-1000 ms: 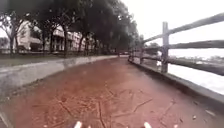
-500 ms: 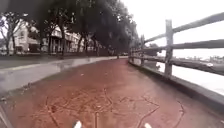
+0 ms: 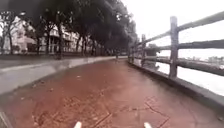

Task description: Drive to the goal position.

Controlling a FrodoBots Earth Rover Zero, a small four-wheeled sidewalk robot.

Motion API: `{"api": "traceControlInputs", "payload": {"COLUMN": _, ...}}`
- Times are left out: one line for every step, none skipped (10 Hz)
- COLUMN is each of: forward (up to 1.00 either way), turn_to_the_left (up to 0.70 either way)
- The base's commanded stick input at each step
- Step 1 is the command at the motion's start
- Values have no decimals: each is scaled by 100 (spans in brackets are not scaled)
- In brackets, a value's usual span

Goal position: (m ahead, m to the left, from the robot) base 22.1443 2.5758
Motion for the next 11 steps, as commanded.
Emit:
{"api": "traceControlInputs", "payload": {"forward": 50, "turn_to_the_left": 50}}
{"api": "traceControlInputs", "payload": {"forward": 50, "turn_to_the_left": 50}}
{"api": "traceControlInputs", "payload": {"forward": 50, "turn_to_the_left": 22}}
{"api": "traceControlInputs", "payload": {"forward": 50, "turn_to_the_left": 0}}
{"api": "traceControlInputs", "payload": {"forward": 50, "turn_to_the_left": 0}}
{"api": "traceControlInputs", "payload": {"forward": 50, "turn_to_the_left": 0}}
{"api": "traceControlInputs", "payload": {"forward": 50, "turn_to_the_left": 0}}
{"api": "traceControlInputs", "payload": {"forward": 50, "turn_to_the_left": 0}}
{"api": "traceControlInputs", "payload": {"forward": 50, "turn_to_the_left": 0}}
{"api": "traceControlInputs", "payload": {"forward": 50, "turn_to_the_left": 0}}
{"api": "traceControlInputs", "payload": {"forward": 50, "turn_to_the_left": 0}}
